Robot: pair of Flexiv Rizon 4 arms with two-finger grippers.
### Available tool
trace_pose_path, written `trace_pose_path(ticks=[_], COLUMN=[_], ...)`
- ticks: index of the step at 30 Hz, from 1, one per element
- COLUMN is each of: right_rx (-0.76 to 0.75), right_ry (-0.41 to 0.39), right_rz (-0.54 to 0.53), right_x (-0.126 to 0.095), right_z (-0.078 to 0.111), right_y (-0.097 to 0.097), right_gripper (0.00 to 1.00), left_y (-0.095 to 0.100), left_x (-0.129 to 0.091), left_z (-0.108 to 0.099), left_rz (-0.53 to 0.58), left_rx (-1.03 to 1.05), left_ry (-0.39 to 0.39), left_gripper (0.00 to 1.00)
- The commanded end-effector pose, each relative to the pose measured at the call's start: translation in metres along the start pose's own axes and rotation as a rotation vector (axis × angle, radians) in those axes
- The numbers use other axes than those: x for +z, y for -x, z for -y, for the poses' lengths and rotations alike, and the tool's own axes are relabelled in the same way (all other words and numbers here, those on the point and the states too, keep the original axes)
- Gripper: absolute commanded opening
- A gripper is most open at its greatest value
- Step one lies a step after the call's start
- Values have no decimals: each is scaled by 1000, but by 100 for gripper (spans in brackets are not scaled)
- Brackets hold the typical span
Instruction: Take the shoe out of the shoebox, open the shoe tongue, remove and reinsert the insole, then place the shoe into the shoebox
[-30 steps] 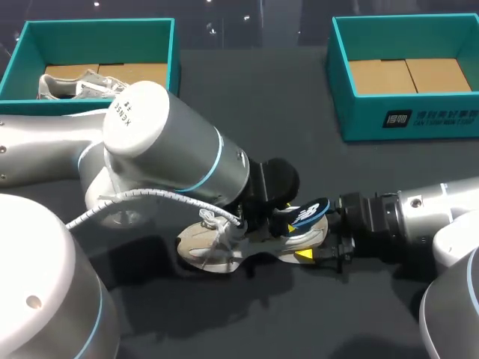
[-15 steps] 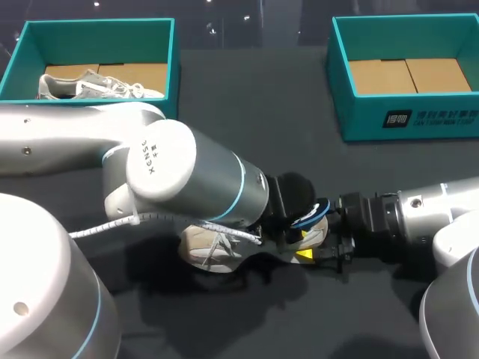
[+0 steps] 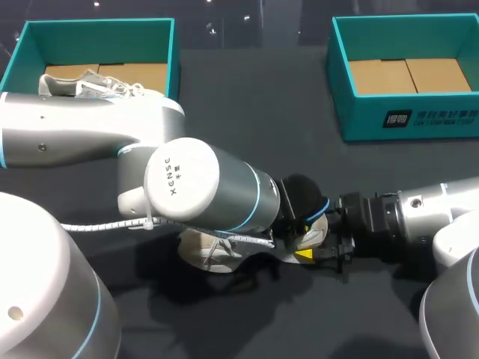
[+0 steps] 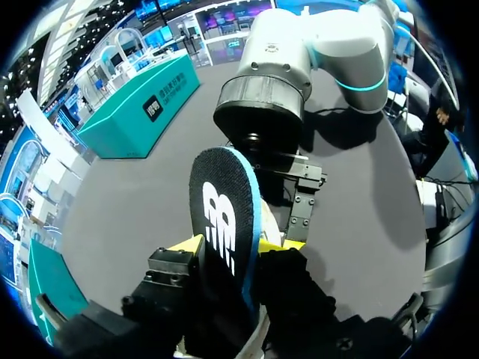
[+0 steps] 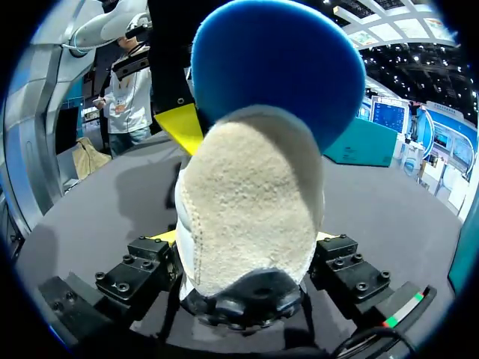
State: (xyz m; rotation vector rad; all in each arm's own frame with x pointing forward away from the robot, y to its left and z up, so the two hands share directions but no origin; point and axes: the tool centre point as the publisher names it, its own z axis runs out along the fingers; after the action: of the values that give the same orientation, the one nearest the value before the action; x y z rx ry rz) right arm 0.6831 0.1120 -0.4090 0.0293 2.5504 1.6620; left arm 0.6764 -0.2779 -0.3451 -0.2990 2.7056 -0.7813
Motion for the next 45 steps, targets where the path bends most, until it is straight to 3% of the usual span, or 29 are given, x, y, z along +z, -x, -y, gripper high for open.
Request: trace_pose_path(ticks=[1,17,20,21,33,42,44,45], right_rx=[0,0,0,0,0,0,0,0], right_ry=[-5,-5,-5,-5,-5,-5,-5,-5], right_rz=[1,1,1,1,1,1,1,1], right_x=[-1,-1,-1,-1,-1,-1,-1,-1], right_z=[0,0,0,0,0,0,0,0], right_y=[-1,-1,-1,-1,-1,-1,-1,-1], right_gripper=[0,0,0,0,0,0,0,0], left_y=[4,11,13,13,33,30,27,26], left_x=[3,6,7,7,-6,-6,-5,-5], left_z=[-2,-19,-19,-19,10,14,12,11], left_rz=[2,-17,-17,-19,-141,-108,-87,-77], left_rx=[-11,-55,-69,-75,-103,-127,-135,-143], left_ry=[4,13,10,6,-27,-62,-75,-84], left_gripper=[32,22,12,0,0,0,20,21])
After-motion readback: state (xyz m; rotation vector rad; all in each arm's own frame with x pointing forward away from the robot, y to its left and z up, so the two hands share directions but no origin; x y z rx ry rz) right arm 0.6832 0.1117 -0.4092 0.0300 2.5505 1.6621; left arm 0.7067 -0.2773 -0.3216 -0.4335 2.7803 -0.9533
